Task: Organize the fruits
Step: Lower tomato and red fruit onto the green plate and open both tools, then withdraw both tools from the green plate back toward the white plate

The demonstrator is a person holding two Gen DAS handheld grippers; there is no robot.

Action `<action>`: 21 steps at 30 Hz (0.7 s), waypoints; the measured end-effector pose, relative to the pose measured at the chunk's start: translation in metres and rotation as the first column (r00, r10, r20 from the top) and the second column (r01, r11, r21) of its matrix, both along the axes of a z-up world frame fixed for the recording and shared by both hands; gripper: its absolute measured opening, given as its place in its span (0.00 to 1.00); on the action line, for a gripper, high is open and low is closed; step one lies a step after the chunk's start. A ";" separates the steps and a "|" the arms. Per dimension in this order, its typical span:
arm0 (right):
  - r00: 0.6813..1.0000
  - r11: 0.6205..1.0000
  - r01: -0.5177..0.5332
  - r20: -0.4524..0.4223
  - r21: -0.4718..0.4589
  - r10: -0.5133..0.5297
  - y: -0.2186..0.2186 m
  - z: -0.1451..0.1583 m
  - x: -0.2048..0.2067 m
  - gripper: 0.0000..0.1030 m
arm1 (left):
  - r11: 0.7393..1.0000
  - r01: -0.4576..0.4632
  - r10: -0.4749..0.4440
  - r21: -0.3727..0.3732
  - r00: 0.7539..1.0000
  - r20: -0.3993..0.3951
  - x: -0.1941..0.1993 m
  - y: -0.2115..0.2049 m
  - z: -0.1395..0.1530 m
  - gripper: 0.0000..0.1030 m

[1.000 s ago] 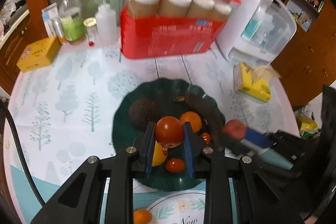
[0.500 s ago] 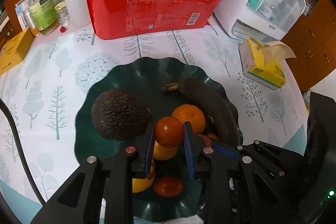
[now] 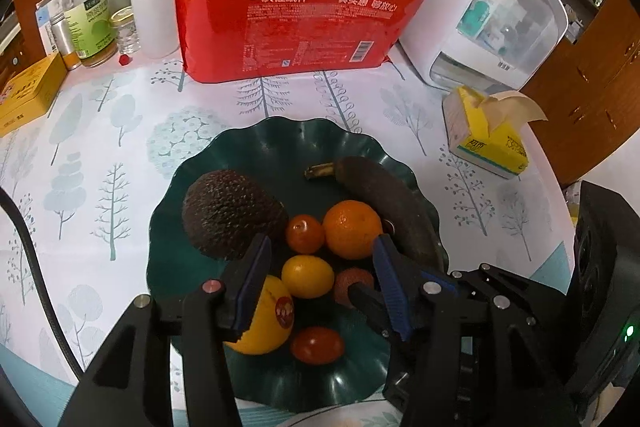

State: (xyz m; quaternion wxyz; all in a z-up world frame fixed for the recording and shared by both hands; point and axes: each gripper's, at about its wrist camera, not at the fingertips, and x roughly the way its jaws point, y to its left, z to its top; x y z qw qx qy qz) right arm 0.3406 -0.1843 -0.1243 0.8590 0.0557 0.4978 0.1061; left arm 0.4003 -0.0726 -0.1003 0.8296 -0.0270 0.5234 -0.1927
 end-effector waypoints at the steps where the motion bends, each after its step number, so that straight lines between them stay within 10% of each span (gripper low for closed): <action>1: 1.000 1.000 0.001 0.002 0.003 -0.001 -0.001 0.001 -0.001 0.34 | 1.000 -0.002 0.002 -0.002 1.000 0.003 -0.002 0.002 0.002 0.50; 21: 0.999 0.999 0.028 0.042 -0.034 -0.027 0.004 0.037 -0.043 0.34 | 0.999 -0.037 0.036 0.022 0.998 0.056 -0.056 0.036 0.043 0.51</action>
